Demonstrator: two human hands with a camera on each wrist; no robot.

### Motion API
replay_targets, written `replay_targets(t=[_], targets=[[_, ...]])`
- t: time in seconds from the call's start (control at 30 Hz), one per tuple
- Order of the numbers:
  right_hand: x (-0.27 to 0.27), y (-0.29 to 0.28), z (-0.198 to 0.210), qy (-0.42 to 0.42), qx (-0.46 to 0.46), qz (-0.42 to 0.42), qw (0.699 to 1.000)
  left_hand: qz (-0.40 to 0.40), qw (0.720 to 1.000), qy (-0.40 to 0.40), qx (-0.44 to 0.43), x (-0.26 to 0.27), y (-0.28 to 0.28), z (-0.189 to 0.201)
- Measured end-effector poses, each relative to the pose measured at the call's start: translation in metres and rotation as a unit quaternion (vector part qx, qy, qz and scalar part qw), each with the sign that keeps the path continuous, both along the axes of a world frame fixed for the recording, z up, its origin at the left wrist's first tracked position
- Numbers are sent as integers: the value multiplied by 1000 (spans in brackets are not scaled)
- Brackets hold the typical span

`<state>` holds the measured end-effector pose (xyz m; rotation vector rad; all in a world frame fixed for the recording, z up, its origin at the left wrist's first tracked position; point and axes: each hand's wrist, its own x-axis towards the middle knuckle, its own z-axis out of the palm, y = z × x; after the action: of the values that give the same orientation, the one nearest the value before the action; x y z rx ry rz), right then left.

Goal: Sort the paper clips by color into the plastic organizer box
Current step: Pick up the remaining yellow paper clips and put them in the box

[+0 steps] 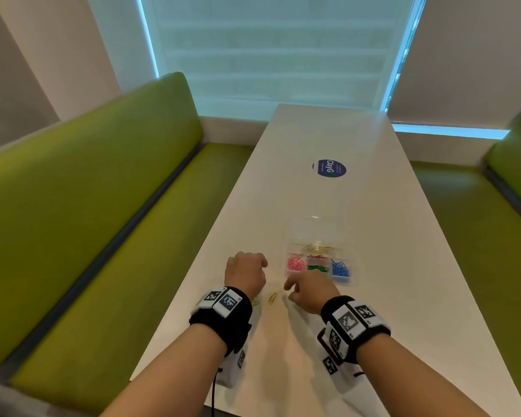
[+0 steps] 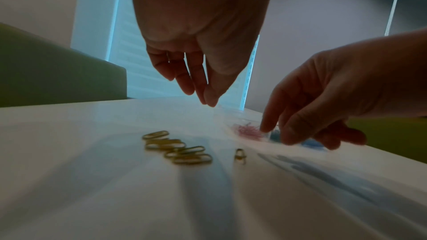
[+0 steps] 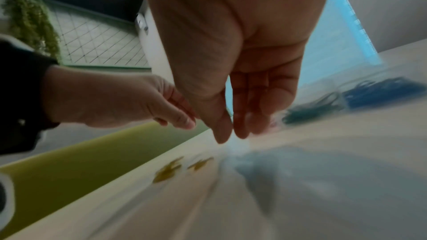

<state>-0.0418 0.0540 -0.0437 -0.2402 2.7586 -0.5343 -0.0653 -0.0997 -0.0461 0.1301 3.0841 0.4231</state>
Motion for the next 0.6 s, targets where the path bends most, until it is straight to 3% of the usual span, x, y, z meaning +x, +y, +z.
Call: replay_targets(t=[0.23, 0.6], targets=[[0, -26, -8, -32, 28, 28, 999, 0, 1000, -13, -11, 6, -14, -2], [-3, -21, -13, -19, 53, -5, 998, -12, 998, -56, -34, 9, -15, -4]])
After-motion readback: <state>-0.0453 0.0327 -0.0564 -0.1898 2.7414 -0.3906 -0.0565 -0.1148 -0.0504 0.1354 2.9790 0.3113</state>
